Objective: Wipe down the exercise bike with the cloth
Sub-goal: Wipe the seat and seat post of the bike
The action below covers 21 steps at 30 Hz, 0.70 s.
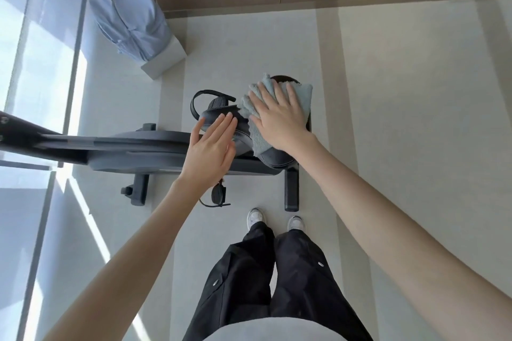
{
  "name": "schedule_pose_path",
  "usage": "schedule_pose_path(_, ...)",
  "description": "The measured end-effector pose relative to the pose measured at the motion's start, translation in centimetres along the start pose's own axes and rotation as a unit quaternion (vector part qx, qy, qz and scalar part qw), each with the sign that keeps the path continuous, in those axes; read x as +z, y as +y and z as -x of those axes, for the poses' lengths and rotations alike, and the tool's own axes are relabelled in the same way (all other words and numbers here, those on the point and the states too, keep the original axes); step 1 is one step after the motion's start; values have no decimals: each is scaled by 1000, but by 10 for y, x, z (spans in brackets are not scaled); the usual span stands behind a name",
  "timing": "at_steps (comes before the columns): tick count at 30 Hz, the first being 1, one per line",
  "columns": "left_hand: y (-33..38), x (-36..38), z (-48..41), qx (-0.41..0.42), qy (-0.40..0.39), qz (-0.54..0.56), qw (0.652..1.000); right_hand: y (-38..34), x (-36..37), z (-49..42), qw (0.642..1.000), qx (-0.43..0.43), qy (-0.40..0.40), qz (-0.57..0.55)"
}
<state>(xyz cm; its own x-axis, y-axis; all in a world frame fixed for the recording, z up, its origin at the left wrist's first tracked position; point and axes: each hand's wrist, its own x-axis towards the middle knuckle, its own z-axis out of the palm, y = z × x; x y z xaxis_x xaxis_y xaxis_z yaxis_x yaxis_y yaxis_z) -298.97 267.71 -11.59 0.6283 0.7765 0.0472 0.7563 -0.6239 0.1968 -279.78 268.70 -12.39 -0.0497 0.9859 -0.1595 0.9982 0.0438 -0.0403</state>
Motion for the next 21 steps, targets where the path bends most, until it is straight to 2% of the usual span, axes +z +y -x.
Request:
schedule_pose_path(4, 6, 0, 0, -24, -5, 2, 1000, 11, 10, 62, 999, -42, 21, -24)
schedule_pose_path(8, 9, 0, 0, -41, -4, 4, 999, 27, 12, 80, 996, -90, 9, -7)
schedule_pose_path(11, 2, 2, 1, -56, 0, 7, 998, 29, 8, 70, 993, -113, -9, 23)
schedule_pose_path(16, -32, -4, 19, -141, 32, 50, 988, -7, 7, 26, 986, -147, -20, 72)
schedule_pose_path(21, -59, -14, 33, -111, 37, 41, 992, -59, 3, -26, 984, -144, -23, 101)
